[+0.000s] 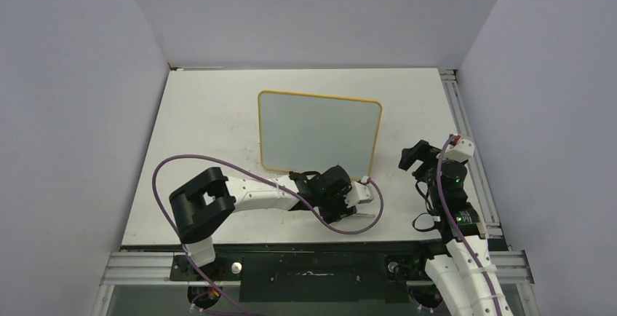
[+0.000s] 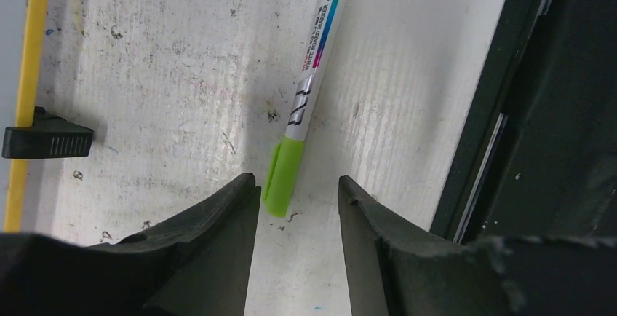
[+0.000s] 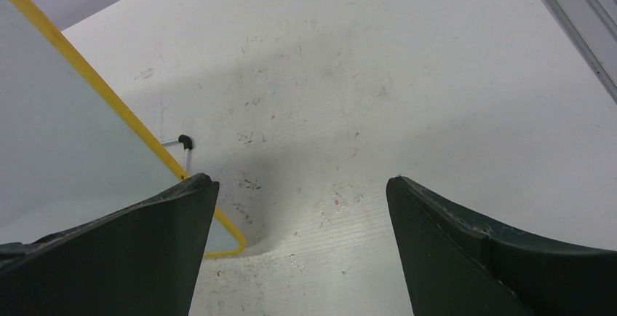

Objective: Write a sentence on the whiteboard
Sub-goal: Open the whiteboard marker.

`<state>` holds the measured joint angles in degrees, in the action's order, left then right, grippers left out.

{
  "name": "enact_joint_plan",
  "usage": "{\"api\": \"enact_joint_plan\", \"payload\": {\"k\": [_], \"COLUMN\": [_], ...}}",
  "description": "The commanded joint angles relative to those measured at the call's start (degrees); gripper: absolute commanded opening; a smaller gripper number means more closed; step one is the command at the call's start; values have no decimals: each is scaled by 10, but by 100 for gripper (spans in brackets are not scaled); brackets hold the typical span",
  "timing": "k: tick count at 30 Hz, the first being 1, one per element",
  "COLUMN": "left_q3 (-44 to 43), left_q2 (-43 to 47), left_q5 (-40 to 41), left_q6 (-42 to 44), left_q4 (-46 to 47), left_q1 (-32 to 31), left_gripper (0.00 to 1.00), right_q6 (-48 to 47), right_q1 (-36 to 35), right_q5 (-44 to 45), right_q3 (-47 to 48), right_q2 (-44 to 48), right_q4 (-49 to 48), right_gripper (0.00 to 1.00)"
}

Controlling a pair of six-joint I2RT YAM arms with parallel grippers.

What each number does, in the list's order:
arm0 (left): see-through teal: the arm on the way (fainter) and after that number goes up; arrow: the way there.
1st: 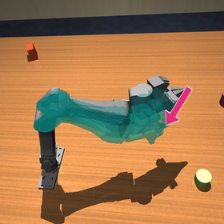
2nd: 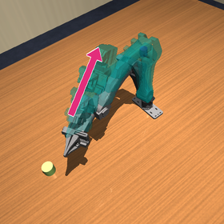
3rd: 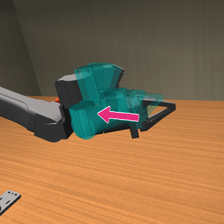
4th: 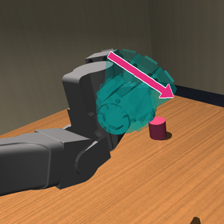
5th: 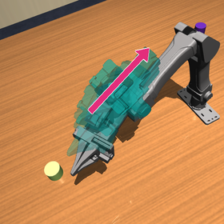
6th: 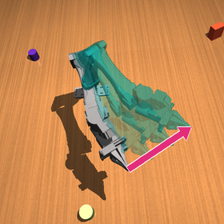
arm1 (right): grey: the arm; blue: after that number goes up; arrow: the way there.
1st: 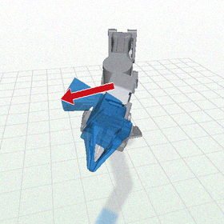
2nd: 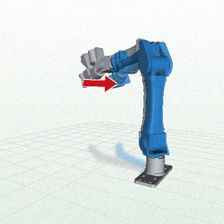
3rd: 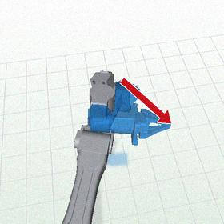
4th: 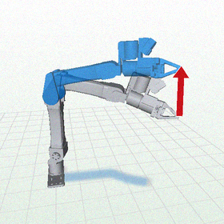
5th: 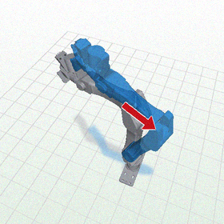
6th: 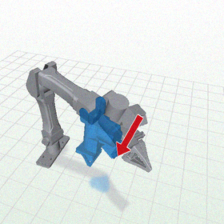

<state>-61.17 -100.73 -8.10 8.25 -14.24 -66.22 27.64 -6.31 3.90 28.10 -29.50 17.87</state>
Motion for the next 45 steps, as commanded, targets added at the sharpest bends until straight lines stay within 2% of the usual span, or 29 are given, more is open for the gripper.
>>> {"api": "enact_joint_plan", "payload": {"k": [1, 5, 10, 19, 20, 21, 23, 25, 32, 38, 41, 45], "left_q3": [-27, -32, -44, -45, -43, -39, -34, -29, 7, 56, 80, 102], "left_q2": [-12, -32, -49, -68, -67, -66, -61, -52, 37, 192, 252, 308], "left_q5": [14, 14, 24, 44, 41, 40, 40, 44, 75, 110, 122, 117], "left_q6": [11, 10, 10, 26, 29, 30, 30, 30, 29, 24, 22, 17], "left_q4": [28, 25, 17, -1, -1, -2, -4, -4, 4, -22, -58, -81], "left_q1": [-1, -1, -4, -18, -20, -22, -25, -26, -32, -36, -33, -25], "left_gripper": [41, 33, 31, 22, 20, 11, 2, 0, 0, 0, 0, 0], "right_q6": [-4, -4, -1, 0, -1, 0, 0, -1, 7, 41, 59, 80], "right_q1": [2, 2, 2, 2, 2, 2, 2, 1, 1, 1, 1, -1], "right_q5": [-8, -9, -13, -20, -21, -21, -22, -23, -30, -91, -134, -255], "right_q3": [12, 11, 7, 13, 15, 18, 23, 30, 52, 70, 68, 39], "right_q2": [-3, -2, -6, -19, -19, -20, -20, -18, -1, 11, 3, -10], "right_q4": [-14, -14, -18, -23, -23, -21, -16, -8, 49, 114, 124, 89], "right_gripper": [90, 90, 90, 90, 90, 90, 90, 90, 90, 90, 91, 97]}}
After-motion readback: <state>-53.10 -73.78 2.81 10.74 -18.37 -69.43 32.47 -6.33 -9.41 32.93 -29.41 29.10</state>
